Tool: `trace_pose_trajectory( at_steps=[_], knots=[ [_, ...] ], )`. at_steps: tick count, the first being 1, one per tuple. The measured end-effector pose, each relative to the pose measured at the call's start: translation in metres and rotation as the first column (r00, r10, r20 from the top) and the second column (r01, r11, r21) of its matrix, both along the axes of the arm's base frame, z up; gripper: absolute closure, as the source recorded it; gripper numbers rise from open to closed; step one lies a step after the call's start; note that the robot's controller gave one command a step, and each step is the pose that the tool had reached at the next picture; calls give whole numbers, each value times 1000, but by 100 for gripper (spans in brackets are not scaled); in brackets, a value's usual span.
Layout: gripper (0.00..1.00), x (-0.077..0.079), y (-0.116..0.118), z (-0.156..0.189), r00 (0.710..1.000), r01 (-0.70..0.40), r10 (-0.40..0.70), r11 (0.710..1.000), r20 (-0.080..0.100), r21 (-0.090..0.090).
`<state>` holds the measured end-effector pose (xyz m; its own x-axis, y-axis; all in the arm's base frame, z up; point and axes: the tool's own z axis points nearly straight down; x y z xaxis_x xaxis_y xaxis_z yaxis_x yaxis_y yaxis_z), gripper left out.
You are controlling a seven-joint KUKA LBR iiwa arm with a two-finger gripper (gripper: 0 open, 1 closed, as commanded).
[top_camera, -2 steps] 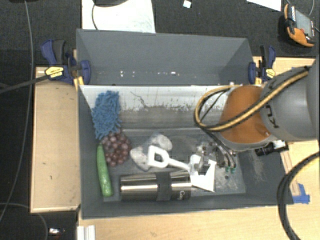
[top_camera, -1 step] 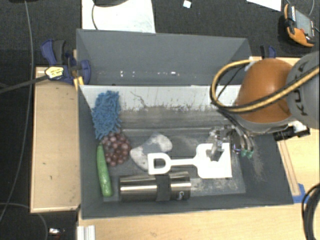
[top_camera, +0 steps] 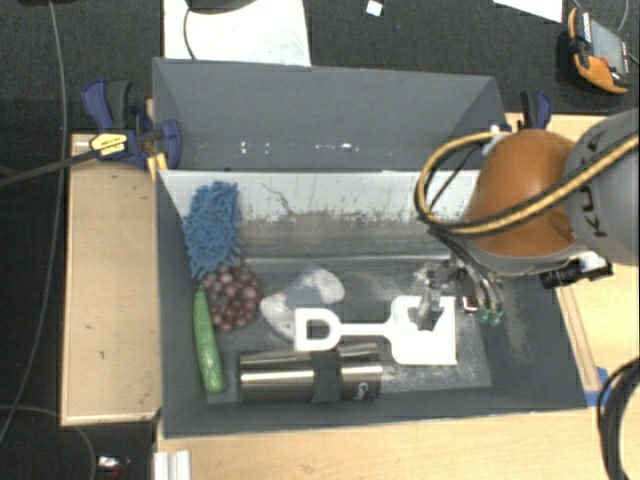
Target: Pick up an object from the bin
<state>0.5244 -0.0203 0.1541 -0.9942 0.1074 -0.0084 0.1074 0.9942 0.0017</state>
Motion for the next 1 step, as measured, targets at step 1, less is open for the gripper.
trace_pose_trajectory(
  at_steps=[1],
  knots=[
    [100,-6,7,96,1000,0,0,1000,5,0]
  ],
)
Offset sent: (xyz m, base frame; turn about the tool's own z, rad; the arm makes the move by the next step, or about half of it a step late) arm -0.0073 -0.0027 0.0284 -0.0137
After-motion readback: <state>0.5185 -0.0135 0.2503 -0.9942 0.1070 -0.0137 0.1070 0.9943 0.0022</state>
